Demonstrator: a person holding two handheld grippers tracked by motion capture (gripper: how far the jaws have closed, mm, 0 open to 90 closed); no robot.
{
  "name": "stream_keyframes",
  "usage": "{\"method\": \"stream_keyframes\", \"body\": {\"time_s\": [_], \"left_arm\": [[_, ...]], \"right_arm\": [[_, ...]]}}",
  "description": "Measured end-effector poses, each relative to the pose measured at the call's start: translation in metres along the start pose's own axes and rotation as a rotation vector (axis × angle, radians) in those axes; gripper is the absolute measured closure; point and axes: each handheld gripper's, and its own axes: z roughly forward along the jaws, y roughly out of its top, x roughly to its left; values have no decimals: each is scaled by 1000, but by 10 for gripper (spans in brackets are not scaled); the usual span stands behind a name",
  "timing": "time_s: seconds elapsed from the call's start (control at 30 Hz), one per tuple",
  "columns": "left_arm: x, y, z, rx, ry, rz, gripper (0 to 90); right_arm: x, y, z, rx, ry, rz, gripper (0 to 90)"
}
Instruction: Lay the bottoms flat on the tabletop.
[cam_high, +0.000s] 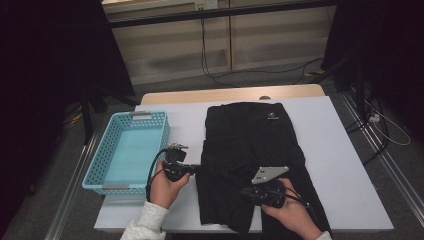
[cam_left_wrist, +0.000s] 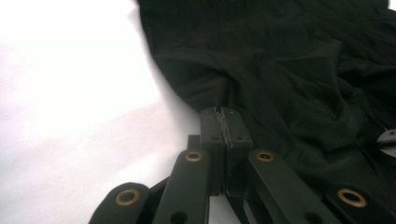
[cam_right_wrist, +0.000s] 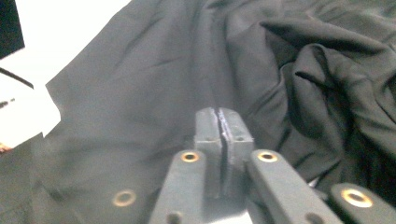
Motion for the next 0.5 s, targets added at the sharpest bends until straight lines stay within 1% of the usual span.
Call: {"method": "stream_keyframes", "body": {"time_s": [0.03,0.07,0.13,0.17,0.2,0.27,0.3,0.33,0.4,0.43,0.47,0.5], "left_arm": [[1,0,0,4,-4,-11,891],[3,0,-1,13,-5,-10,891],[3,-1,-1,16,3,-11,891],[3,-1,0,18,9,-14,891],[3,-1,0,18,9,-14,891],[2,-1,0,21,16,-10,891],[3,0,-2,24,17,-5,891],[3,1,-3,18,22,-6,891],[4,1,-6,13,31,-13,891],[6,1,-6,12,32,-17,891],[7,1,-7,17,32,-18,891],[8,0,-6,17,32,-23,891]], "right_arm": [[1,2,-2,-5,-13,-14,800],[0,4,-5,-12,-19,-16,788],[-1,7,-11,-37,-39,-7,731],[0,8,-12,-42,-56,-14,714],[1,8,-11,-38,-77,-25,689],[-1,8,-7,-29,-111,-22,625],[-3,7,-4,-18,-142,-26,615],[-6,7,-1,-6,-170,-34,614],[-12,6,2,13,-187,-16,612],[-14,5,3,31,-206,-28,623],[-17,4,4,48,-209,-29,679],[-19,1,4,50,-193,-16,720]]}}
